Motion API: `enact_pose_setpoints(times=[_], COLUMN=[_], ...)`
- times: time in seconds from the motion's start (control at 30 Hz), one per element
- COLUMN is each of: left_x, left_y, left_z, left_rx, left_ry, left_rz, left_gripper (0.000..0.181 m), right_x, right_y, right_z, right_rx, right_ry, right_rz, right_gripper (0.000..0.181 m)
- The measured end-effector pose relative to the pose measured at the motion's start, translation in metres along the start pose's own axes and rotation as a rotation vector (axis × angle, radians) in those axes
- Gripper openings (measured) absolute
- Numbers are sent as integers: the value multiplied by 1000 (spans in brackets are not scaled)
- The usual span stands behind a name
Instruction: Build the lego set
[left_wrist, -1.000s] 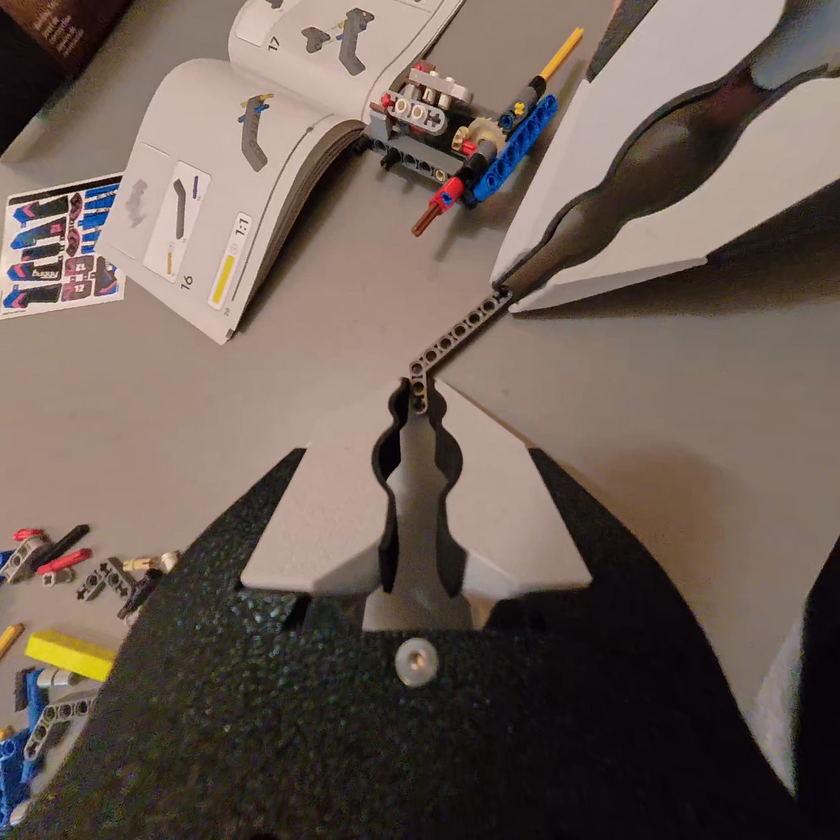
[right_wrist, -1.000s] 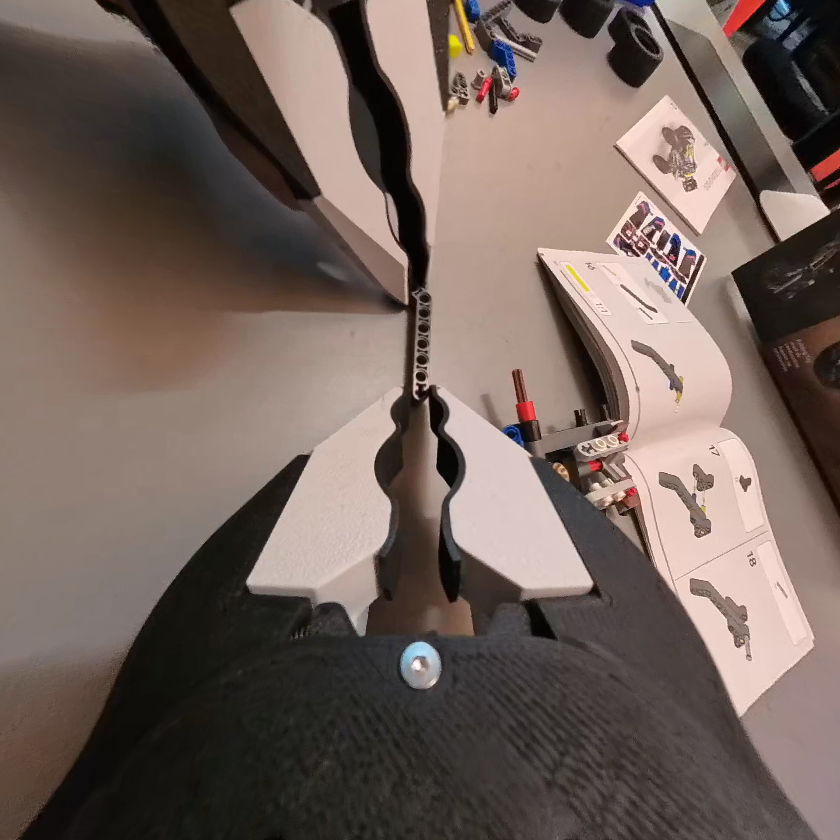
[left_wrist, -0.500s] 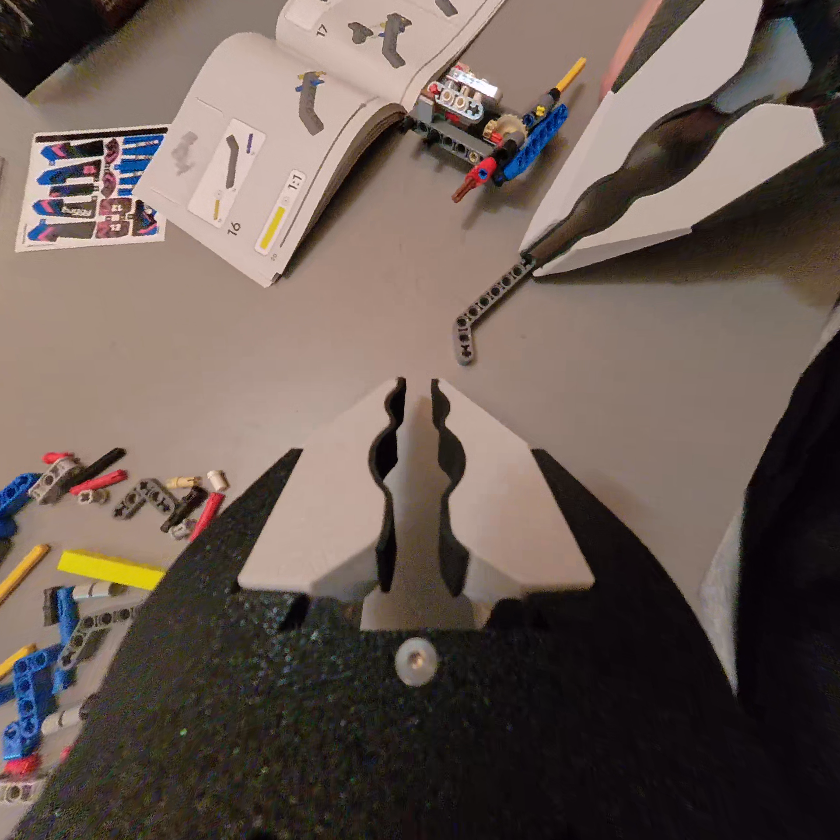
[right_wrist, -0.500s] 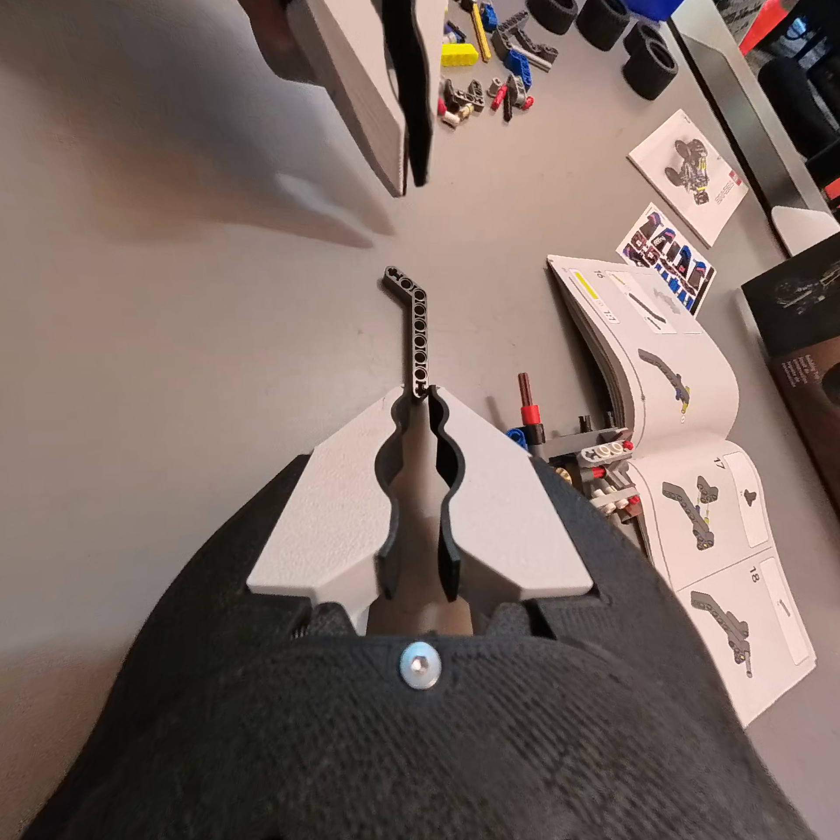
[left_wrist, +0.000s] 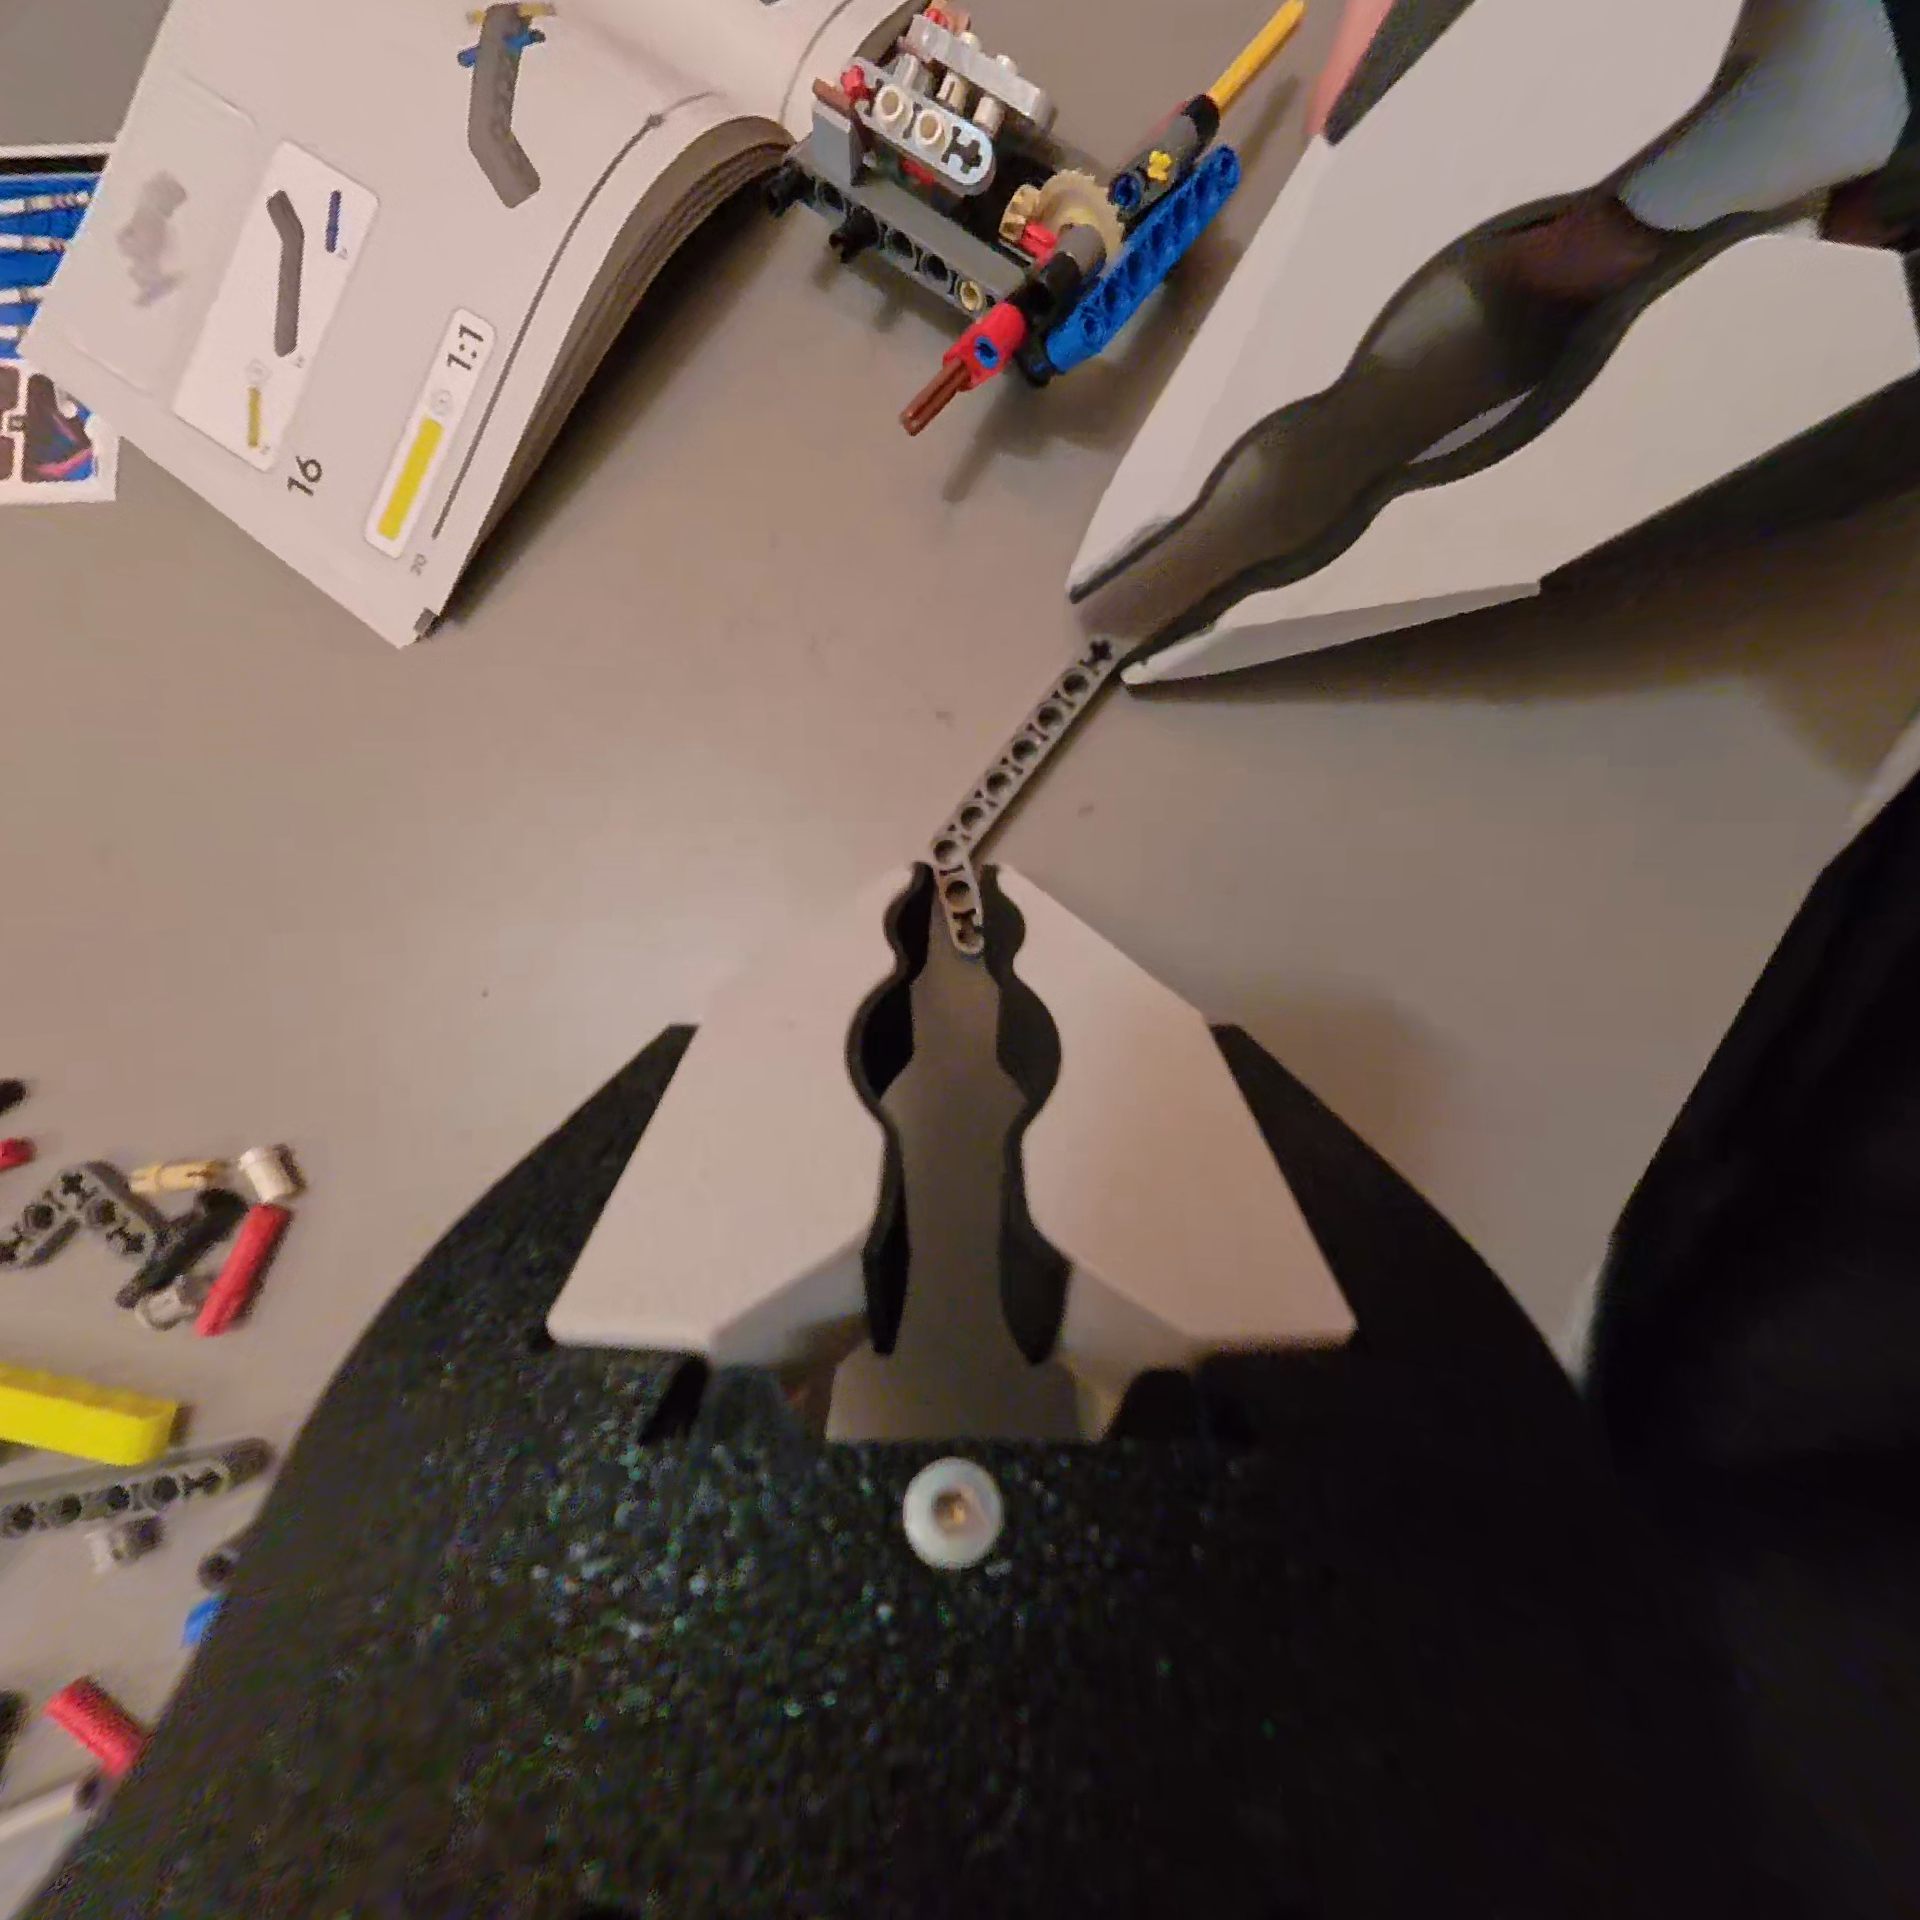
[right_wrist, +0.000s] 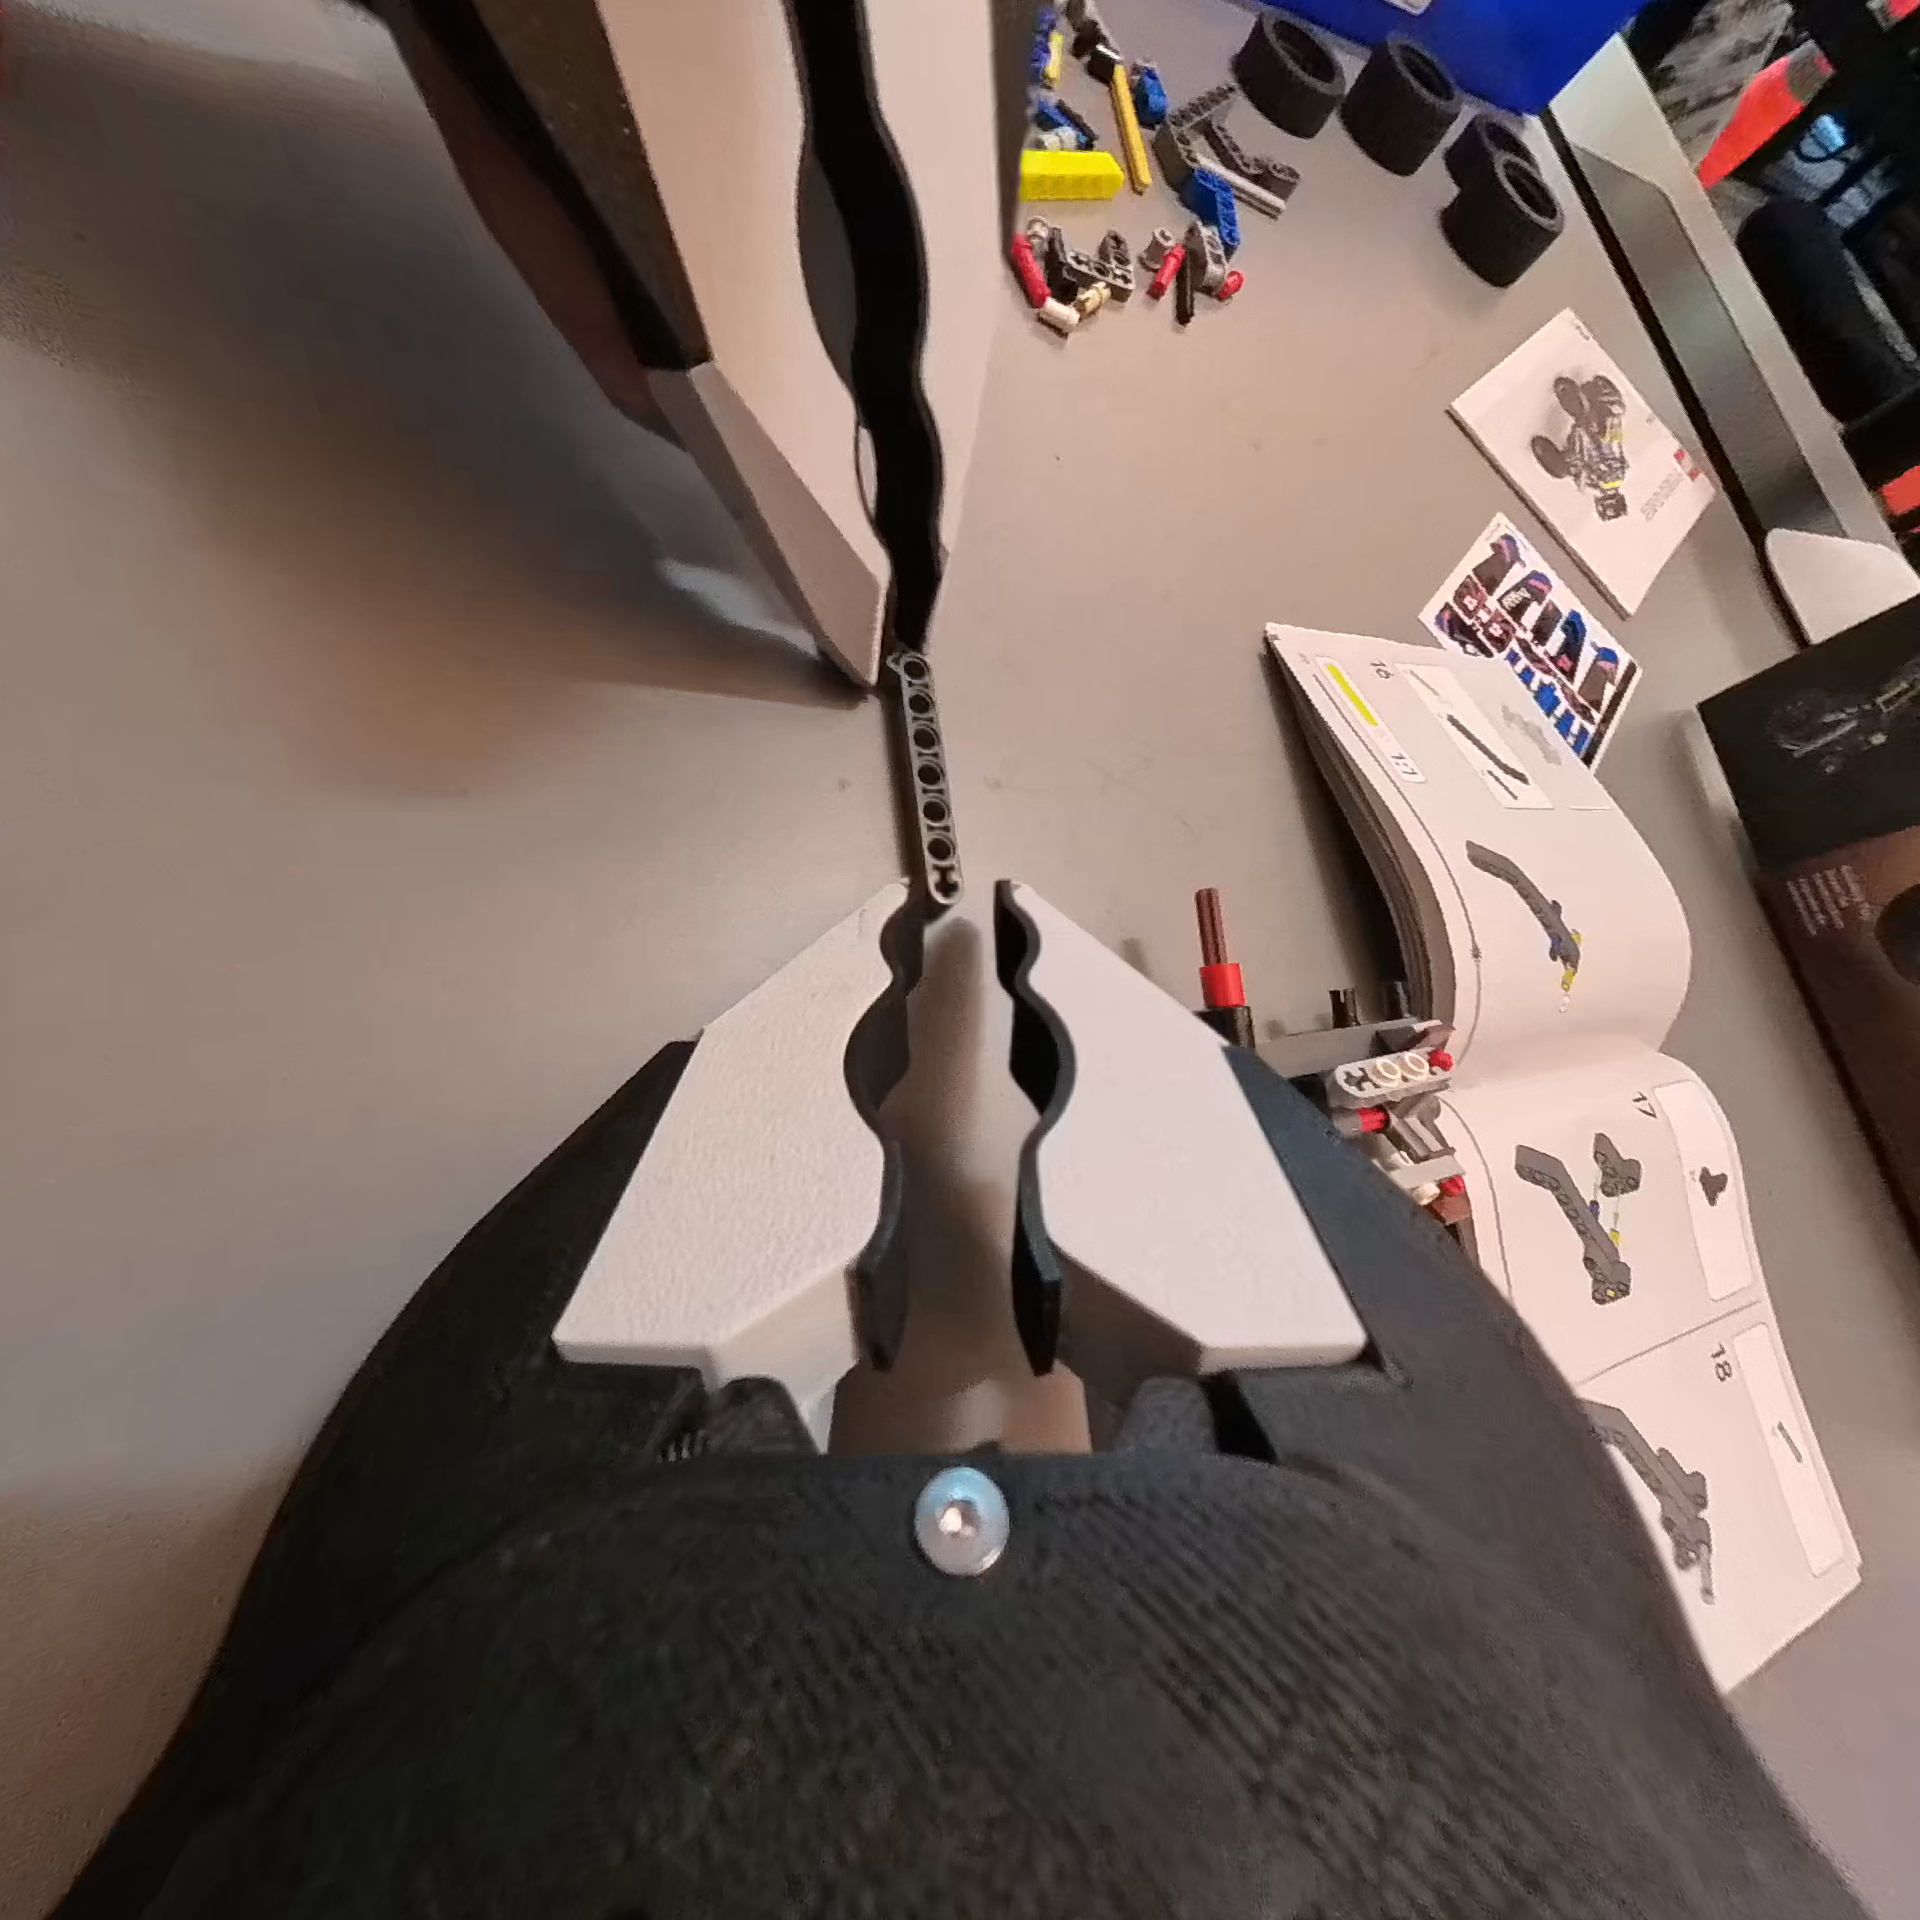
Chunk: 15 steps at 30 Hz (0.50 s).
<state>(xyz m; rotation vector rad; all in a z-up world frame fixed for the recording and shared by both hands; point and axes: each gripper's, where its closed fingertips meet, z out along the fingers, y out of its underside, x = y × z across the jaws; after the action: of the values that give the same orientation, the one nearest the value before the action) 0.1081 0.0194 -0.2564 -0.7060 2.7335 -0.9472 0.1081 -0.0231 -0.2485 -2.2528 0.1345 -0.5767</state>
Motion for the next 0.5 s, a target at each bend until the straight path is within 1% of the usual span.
enact_pose_setpoints(times=[0.03, 0.1, 0.13, 0.27, 0.37, 0.5], left_x=[1, 2, 3, 2, -2, 0], left_y=[1, 3, 5, 13, 14, 18], left_z=[-1, -3, -4, -10, -13, -15], left_rx=[-3, -2, 0, 17, 54, 77], left_ry=[-1, -4, -9, -46, -78, -93], left_rz=[-31, -86, -105, -159, -231, -280], left_gripper=[7, 7, 5, 5, 5, 11], right_x=[1, 0, 0, -1, 1, 0], right_y=[1, 2, 3, 2, 2, 7], right_z=[0, 0, 1, 2, 2, -3], right_rx=[-3, -16, -24, -17, -21, -46], right_ry=[8, 4, 5, 4, 10, 2], right_rz=[2, 4, 6, -15, -7, 9], right_gripper=[11, 1, 0, 0, 0, 11])
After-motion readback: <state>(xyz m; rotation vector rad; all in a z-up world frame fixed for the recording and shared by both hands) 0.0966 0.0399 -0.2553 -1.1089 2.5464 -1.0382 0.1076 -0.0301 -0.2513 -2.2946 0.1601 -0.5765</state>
